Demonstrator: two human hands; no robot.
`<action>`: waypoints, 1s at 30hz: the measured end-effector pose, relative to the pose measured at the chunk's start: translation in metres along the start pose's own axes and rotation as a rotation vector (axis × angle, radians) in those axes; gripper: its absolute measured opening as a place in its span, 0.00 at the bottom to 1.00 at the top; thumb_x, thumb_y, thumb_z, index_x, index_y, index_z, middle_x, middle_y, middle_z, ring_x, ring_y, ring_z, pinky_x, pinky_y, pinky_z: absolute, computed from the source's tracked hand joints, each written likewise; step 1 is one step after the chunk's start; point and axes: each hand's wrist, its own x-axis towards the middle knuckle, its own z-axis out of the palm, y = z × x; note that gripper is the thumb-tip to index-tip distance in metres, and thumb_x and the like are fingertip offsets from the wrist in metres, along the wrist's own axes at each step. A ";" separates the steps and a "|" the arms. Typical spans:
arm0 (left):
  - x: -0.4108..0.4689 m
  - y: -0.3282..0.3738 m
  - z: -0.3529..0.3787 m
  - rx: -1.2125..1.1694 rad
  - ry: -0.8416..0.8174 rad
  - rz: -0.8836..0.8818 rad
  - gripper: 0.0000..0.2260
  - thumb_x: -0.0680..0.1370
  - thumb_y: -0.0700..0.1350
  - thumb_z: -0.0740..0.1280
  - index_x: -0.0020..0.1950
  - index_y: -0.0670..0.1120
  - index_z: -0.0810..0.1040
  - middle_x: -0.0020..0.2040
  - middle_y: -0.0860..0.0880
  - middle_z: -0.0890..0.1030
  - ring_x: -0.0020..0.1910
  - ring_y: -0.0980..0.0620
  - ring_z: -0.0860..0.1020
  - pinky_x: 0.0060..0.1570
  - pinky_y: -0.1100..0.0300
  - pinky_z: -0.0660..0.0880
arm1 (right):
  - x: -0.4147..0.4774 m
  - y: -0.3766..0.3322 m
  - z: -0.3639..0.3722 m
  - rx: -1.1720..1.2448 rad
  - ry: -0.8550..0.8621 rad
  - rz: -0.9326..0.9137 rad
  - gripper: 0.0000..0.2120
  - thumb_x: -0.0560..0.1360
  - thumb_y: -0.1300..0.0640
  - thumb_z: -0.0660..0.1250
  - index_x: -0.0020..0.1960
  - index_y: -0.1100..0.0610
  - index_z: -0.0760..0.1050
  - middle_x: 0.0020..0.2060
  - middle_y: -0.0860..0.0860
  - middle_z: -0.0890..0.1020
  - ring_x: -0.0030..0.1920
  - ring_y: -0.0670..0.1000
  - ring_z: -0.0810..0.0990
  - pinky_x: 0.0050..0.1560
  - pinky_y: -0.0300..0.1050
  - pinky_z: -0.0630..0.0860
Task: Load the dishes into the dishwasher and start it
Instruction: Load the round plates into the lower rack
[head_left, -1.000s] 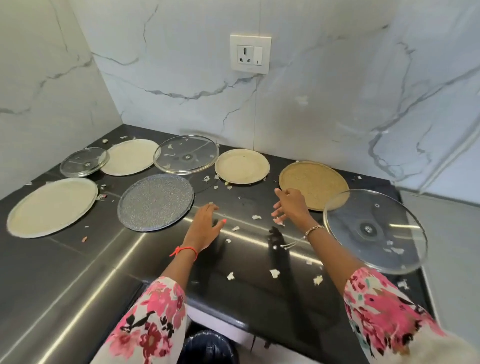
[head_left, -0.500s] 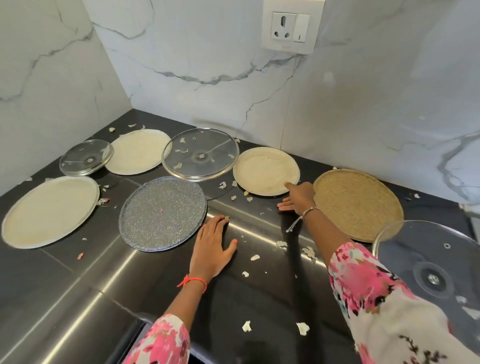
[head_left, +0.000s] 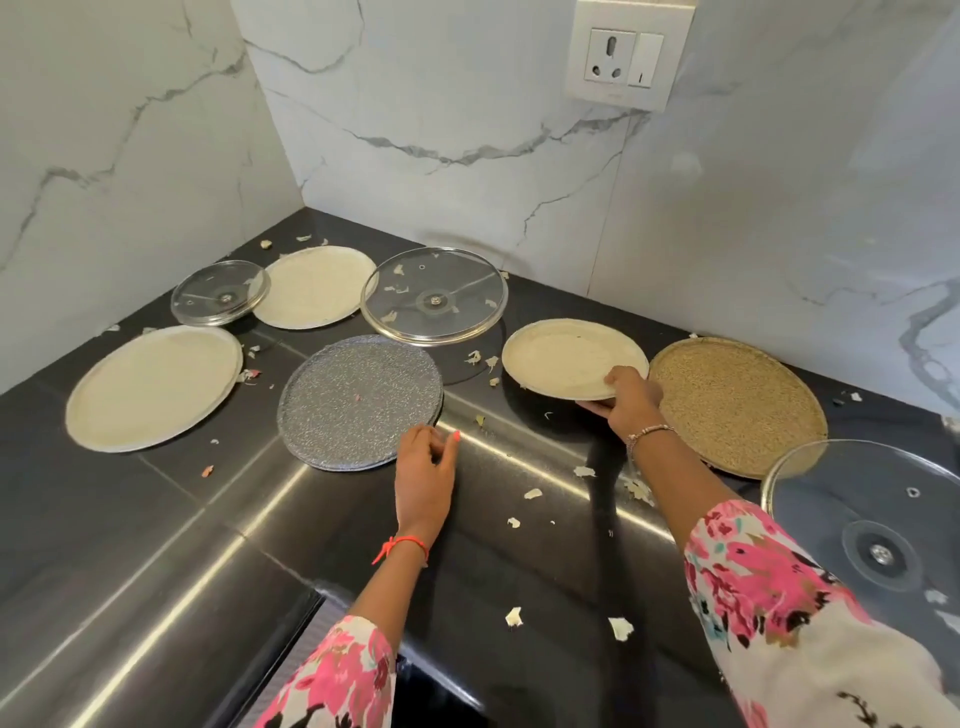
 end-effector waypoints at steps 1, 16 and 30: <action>-0.003 0.003 -0.006 -0.033 0.097 -0.056 0.12 0.77 0.44 0.65 0.35 0.42 0.70 0.40 0.48 0.72 0.41 0.47 0.72 0.45 0.59 0.65 | -0.005 -0.001 -0.002 0.016 -0.008 0.015 0.26 0.71 0.70 0.65 0.67 0.60 0.62 0.60 0.59 0.72 0.58 0.61 0.74 0.41 0.59 0.80; 0.053 -0.025 -0.090 0.390 0.190 -0.700 0.22 0.75 0.39 0.66 0.65 0.30 0.64 0.65 0.33 0.68 0.66 0.36 0.65 0.66 0.50 0.59 | -0.043 0.010 -0.034 0.111 -0.050 0.066 0.31 0.69 0.69 0.71 0.68 0.59 0.62 0.62 0.59 0.74 0.58 0.60 0.76 0.34 0.55 0.78; 0.036 -0.021 -0.114 -0.592 0.206 -0.765 0.15 0.78 0.33 0.58 0.65 0.35 0.68 0.63 0.38 0.74 0.57 0.39 0.76 0.44 0.49 0.78 | -0.058 0.022 -0.053 0.064 -0.137 0.079 0.30 0.69 0.67 0.71 0.67 0.58 0.64 0.62 0.59 0.74 0.60 0.59 0.75 0.37 0.55 0.78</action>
